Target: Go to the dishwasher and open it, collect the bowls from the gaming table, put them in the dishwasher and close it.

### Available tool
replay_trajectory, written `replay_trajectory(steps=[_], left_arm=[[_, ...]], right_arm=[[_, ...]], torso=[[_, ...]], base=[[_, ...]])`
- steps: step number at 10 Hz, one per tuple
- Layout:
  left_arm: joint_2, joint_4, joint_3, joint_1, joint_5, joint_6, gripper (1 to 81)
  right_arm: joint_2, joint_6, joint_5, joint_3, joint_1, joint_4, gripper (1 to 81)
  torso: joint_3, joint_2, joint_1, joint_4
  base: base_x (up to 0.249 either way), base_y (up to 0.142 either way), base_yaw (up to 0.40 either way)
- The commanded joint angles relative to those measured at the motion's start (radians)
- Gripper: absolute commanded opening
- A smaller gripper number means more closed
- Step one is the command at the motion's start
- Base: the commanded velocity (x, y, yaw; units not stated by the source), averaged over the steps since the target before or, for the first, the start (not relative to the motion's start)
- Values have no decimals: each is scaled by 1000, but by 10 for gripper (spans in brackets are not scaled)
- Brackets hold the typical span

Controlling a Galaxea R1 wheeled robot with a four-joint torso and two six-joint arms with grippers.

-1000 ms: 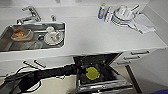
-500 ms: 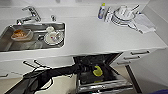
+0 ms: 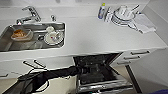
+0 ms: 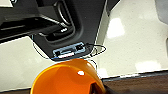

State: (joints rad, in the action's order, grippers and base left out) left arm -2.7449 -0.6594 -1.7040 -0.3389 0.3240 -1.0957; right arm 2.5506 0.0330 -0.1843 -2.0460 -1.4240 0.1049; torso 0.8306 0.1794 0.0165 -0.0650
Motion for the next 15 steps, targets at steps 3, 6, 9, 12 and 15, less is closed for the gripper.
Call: replay_trajectory(steps=[3,6,9,12,15], left_arm=[[643,-197,611,-135,12,37,811],[767,-353,670,-424,-2,40,811],[615,-498,458,-752,-134,42,811],[476,-526,129,-967,-350,42,811],[361,-499,-148,-1077,-528,39,811]], right_arm=[[-380,1,85,459,62,4,10],[-551,-47,97,664,174,13,10],[-588,-143,98,742,294,12,10],[-619,-180,94,817,419,30,10],[-614,-260,97,840,550,53,10]], torso=[[0,0,0,0],[0,0,0,0],[0,0,0,0],[0,0,0,0],[0,0,0,0]], base=[[0,0,0],[0,0,0],[0,0,0],[0,0,0],[0,0,0]])
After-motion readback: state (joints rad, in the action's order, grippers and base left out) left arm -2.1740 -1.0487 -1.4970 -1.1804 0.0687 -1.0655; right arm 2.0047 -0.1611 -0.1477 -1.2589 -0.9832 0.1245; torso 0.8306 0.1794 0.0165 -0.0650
